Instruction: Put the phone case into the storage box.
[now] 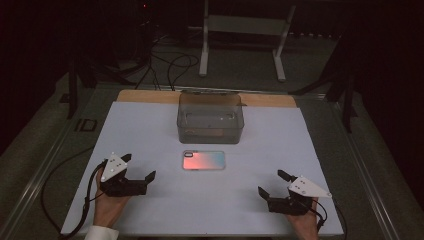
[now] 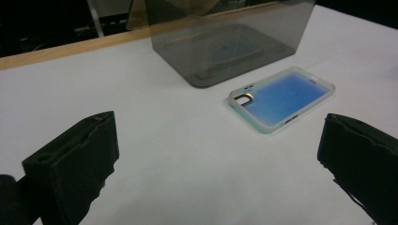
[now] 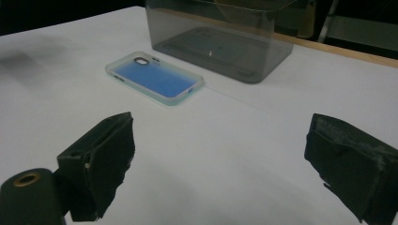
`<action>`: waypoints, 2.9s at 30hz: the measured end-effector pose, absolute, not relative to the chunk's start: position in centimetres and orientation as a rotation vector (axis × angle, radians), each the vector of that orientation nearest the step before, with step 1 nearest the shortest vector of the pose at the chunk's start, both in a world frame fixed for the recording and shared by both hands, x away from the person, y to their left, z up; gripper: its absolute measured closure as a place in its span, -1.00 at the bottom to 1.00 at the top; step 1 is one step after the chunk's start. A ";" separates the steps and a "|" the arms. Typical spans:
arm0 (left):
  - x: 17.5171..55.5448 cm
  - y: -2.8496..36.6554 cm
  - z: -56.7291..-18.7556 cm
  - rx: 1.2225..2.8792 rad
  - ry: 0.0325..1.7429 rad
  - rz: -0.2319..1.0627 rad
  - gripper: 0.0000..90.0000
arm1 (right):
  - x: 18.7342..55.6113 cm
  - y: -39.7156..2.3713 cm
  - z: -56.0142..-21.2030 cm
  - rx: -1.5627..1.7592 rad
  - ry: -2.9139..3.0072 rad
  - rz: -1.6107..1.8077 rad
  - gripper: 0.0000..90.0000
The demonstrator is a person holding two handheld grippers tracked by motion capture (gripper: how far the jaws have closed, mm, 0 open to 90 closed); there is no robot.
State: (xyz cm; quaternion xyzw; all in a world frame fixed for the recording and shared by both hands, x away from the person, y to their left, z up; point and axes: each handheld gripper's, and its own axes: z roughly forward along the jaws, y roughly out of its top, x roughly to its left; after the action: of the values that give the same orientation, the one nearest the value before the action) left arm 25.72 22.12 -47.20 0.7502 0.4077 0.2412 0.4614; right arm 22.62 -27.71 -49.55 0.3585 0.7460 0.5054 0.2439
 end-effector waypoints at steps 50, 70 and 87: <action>31.1 18.5 -46.0 1.943 1.021 0.561 -1.00 | 22.5 -27.5 -49.7 0.975 2.058 1.363 -0.80; 32.7 17.3 -45.9 1.982 1.062 0.500 -1.00 | 22.6 -27.4 -49.8 0.973 2.067 1.356 -0.80; 33.8 16.0 -46.2 2.012 1.070 0.503 -1.00 | 22.6 -27.5 -49.8 0.970 2.069 1.355 -0.80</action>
State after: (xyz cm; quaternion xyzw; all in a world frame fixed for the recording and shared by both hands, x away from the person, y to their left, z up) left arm 33.75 16.03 -46.25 0.7927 0.4217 0.1983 0.3931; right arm 22.56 -27.46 -49.75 0.3543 0.7561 0.4951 0.2400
